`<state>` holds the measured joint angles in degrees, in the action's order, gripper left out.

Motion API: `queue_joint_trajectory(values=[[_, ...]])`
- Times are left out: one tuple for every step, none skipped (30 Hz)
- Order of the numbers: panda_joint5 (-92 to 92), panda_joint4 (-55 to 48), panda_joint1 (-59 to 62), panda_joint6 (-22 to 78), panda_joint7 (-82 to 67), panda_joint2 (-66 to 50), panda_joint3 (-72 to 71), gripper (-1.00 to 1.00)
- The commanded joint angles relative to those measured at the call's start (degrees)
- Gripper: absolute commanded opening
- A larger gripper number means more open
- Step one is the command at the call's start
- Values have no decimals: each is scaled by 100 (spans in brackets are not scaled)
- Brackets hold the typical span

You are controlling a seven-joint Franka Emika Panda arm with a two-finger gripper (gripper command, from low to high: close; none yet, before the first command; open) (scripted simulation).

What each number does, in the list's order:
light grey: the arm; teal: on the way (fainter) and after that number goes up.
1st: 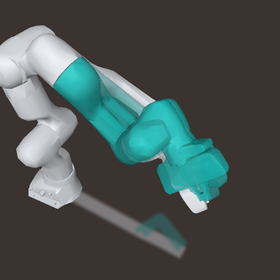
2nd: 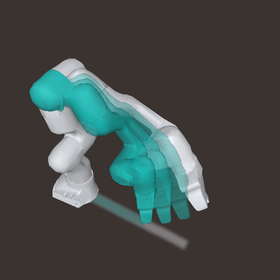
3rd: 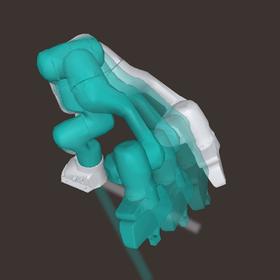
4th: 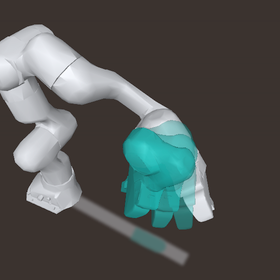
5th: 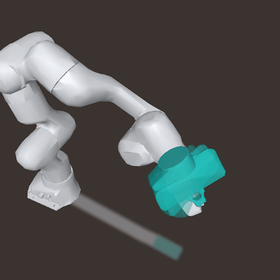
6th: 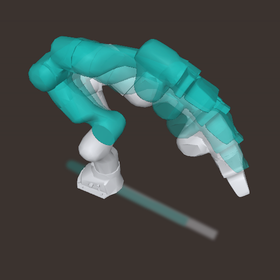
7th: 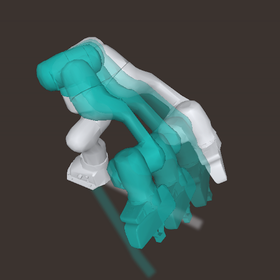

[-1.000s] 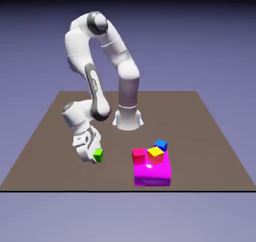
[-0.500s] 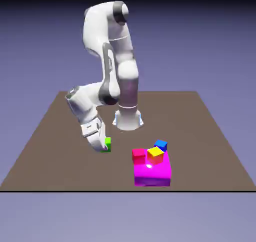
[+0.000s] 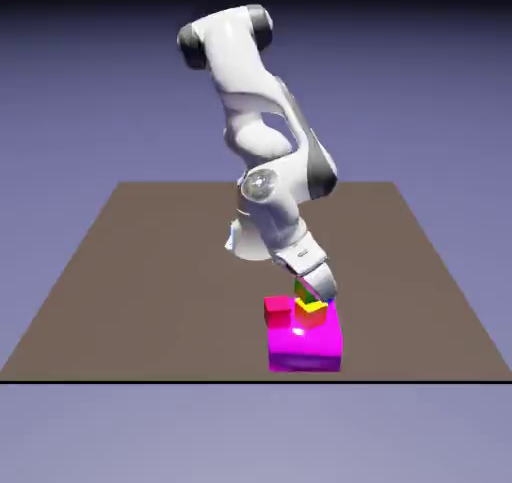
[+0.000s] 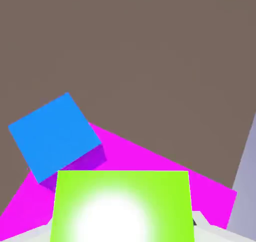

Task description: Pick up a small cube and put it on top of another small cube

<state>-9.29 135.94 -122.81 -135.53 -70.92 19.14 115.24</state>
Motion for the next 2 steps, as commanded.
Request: queue_joint_trajectory(values=[[0,0,0,0,0,0,0,100],[-150,-68,207,198,-101,-175,-173,100]])
